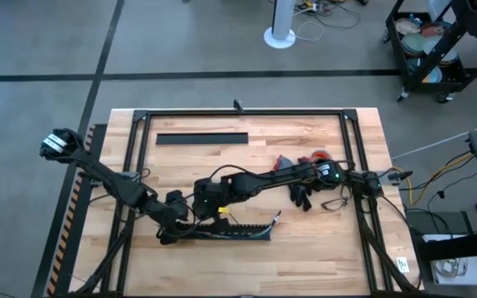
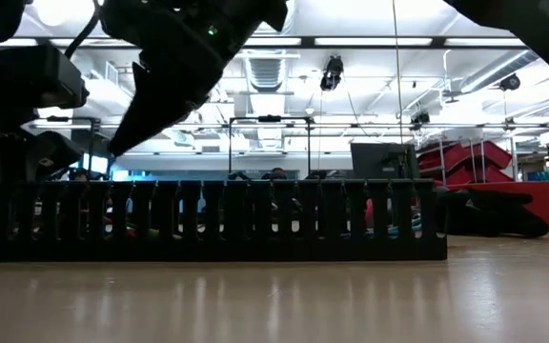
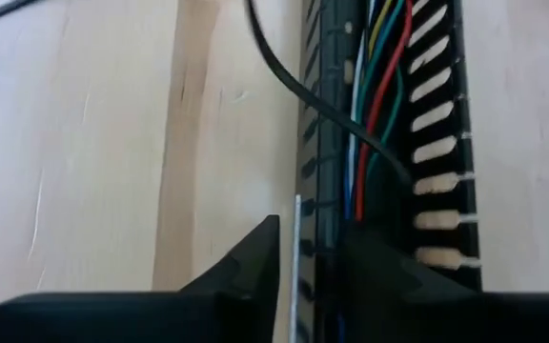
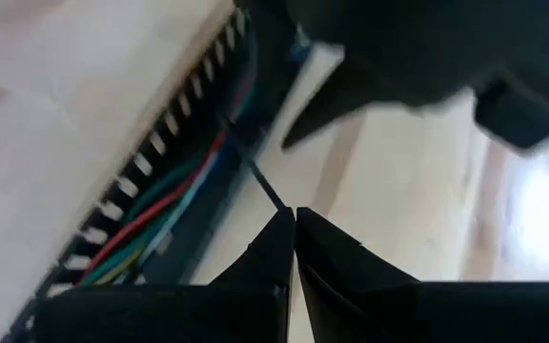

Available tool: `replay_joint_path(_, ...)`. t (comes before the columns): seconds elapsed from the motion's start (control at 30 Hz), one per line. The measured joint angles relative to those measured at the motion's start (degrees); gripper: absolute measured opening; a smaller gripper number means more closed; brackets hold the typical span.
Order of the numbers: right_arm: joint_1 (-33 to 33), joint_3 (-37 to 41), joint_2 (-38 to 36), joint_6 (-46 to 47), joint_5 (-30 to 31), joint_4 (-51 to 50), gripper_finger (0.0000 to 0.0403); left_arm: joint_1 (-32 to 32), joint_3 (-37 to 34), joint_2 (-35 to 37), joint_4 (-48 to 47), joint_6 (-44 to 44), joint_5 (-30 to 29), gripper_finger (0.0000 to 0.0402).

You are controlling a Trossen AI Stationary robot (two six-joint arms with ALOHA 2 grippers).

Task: Ziptie cables
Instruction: Put the colored zip-tied cables into the black cable duct

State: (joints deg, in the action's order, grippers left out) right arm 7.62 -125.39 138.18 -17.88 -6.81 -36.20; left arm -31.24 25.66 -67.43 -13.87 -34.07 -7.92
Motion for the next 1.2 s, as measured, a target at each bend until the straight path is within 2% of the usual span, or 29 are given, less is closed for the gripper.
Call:
replay_joint_path(0.2, 0.3, 0.3, 2.4, -3.3, -1.1, 2.9, 0.0000, -0.3, -0.6, -0.5, 1.4, 0.6, -0.4, 0.0009)
replay_joint_path(0.43, 0.3, 1.9, 3.3, -8.7, -1.1, 12.2, 0.0000, -0.6, -1.5, -0.6, 2.3, 1.5, -0.8, 0.0004)
replay_joint_path(0.73, 0.4, 6.6, 3.4, -9.8, -4.1, 21.6, 0.0000, -0.6, -1.0, -0.6, 1.8, 3.0, -1.3, 0.0002)
replay_joint_path(1.2, 0.2, 7.7, 3.4, -18.0, -3.7, 22.8, 0.0000, -0.6, -1.0, -0.2, 1.8, 2.6, -1.4, 0.0001)
